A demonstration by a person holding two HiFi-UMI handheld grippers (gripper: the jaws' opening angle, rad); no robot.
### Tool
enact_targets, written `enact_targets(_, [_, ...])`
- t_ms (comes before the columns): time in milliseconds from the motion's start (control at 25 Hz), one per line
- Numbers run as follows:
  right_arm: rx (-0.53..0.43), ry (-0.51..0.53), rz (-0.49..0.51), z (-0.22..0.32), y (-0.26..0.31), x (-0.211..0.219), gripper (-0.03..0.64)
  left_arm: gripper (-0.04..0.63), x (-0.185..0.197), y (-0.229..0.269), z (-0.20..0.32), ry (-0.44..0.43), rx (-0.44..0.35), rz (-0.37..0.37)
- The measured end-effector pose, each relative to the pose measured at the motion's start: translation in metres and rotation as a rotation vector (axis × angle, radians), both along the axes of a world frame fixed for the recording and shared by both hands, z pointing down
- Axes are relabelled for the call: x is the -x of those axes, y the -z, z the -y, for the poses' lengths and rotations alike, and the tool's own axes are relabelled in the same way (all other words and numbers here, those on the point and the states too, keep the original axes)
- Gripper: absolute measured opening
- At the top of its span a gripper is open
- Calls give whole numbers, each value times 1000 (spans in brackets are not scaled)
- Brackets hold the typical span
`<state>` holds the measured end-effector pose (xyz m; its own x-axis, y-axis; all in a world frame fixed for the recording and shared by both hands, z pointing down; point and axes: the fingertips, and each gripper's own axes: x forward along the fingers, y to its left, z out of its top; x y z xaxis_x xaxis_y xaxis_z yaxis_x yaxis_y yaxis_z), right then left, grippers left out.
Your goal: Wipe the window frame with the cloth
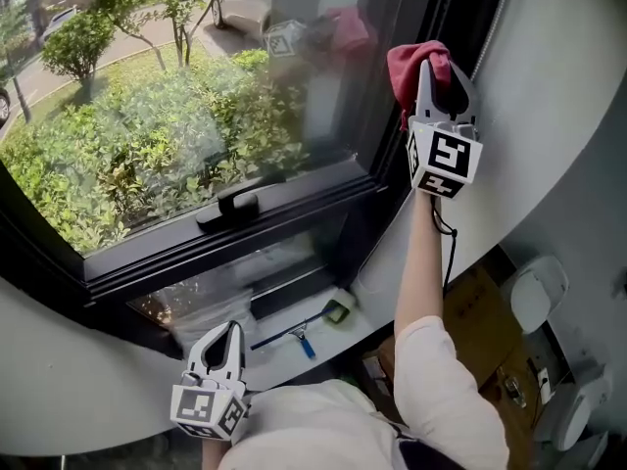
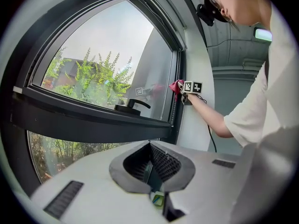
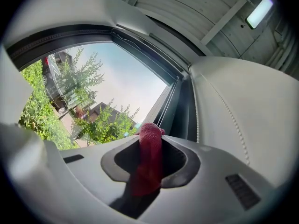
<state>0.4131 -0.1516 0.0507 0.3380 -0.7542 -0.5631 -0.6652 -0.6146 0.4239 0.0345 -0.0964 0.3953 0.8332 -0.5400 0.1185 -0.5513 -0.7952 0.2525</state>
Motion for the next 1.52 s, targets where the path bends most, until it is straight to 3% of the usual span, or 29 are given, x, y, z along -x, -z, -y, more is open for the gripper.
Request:
enact_targets(440, [28,9,20,0,-24,-2,101,9,3,6,-3,-7,15,-36])
enact_targets(1520, [109,12,73,1,-89,-6,101,9,6,2,-7,4,24,-27])
